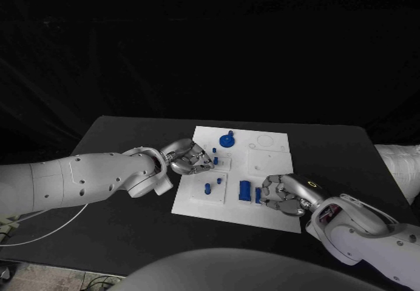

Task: Assemble the parts on the task board

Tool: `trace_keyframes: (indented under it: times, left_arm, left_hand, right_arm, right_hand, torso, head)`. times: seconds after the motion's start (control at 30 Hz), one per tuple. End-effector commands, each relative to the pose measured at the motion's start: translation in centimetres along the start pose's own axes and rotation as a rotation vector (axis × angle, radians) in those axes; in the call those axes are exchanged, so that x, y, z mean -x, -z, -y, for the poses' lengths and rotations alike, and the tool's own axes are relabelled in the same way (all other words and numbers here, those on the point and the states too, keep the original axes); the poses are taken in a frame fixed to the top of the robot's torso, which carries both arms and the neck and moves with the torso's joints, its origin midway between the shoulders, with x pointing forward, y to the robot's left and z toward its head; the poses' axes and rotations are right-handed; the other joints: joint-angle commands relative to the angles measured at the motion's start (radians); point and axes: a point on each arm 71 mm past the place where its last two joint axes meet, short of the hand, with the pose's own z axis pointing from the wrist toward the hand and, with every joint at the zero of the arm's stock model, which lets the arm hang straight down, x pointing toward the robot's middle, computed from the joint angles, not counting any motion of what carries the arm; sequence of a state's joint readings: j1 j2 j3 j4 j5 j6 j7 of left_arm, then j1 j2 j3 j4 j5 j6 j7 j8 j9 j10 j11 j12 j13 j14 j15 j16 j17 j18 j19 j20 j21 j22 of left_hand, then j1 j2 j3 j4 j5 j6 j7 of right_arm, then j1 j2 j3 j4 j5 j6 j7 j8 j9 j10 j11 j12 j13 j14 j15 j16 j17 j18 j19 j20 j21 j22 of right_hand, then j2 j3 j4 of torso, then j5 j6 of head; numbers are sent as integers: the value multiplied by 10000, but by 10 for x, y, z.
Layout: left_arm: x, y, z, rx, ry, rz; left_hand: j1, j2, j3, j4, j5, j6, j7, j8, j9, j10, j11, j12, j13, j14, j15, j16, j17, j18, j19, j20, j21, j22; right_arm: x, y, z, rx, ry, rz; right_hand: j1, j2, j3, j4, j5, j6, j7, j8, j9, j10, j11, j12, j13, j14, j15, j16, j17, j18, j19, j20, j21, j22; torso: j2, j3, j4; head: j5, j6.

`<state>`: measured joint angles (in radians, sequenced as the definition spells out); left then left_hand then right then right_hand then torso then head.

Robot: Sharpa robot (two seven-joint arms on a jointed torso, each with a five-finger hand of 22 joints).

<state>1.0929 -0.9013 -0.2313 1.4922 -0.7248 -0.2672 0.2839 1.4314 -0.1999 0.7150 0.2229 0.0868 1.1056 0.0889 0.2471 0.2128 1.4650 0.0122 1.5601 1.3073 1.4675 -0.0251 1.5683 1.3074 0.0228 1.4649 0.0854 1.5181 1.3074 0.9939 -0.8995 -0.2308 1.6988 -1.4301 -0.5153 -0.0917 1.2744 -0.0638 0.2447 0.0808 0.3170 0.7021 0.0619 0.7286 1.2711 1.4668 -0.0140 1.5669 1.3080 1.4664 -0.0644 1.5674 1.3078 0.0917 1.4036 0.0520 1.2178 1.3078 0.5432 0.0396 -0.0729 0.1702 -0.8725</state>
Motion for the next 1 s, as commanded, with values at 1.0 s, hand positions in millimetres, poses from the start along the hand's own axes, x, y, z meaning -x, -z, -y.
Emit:
trace_keyframes:
  times: [1.0]
  left_arm:
    - [-1, 1, 1, -147, -38, -179]
  left_hand:
    - [107, -27, 33, -39, 36, -44, -25, 58, 17, 942, 13, -15, 2497, 1033, -13, 25, 2634, -32, 303, 2, 2, 2372]
  right_arm:
    - [-11, -10, 9, -815, 193, -181]
  right_hand:
    - [312, 39, 130, -6, 149, 2, -115, 264, 69, 1039, -25, 39, 2628, 1044, -13, 34, 2630, -130, -66, -37, -82, 1601]
  torso:
    - [3, -4, -8]
  head:
    - [62, -1]
